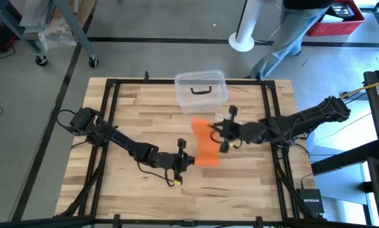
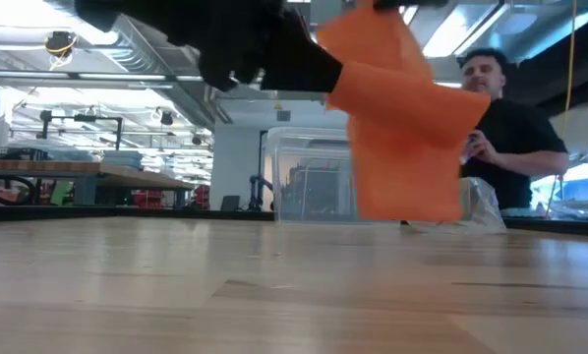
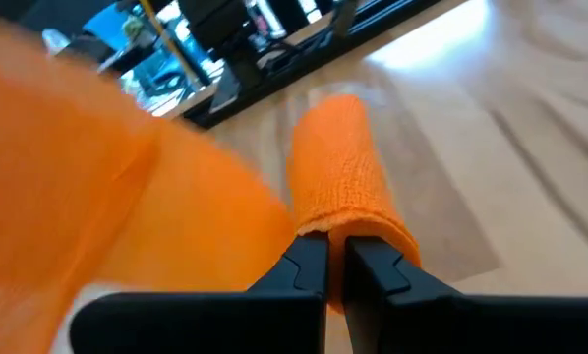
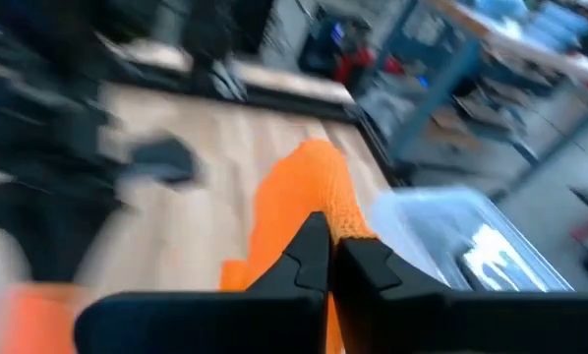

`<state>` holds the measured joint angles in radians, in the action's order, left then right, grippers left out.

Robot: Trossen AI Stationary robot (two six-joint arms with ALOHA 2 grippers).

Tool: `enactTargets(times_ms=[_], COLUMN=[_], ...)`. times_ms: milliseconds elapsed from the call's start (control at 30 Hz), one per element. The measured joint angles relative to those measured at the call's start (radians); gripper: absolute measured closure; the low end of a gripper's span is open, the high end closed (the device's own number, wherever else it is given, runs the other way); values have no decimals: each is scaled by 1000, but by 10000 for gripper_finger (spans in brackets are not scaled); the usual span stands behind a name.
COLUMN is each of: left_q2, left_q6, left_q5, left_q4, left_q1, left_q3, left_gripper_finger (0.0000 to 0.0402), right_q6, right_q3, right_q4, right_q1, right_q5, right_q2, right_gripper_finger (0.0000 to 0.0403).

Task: Roll bandage
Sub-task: Roll the orange bandage

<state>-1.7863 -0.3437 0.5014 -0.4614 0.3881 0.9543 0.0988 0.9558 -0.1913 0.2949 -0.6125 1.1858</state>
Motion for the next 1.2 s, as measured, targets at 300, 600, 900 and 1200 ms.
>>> enactTargets(times_ms=[300, 600, 900, 1200], left_q2=[16, 174, 285, 309], left_q6=[-20, 23, 32, 41], left_q5=[-13, -75, -109, 83], left_q4=[4, 17, 149, 312], left_q1=[86, 96, 77, 5], left_q3=[33, 35, 35, 33], left_gripper_finger=[397, 397, 396, 396], right_q6=[-158, -261, -307, -310], right_q3=[0, 0, 269, 326], right_q4=[-213, -245, -684, -784], right_q1=[-214, -317, -314, -255], right_q5=[64, 342, 451, 440], right_q2=[32, 79, 21, -39], right_gripper_finger=[387, 243, 144, 133])
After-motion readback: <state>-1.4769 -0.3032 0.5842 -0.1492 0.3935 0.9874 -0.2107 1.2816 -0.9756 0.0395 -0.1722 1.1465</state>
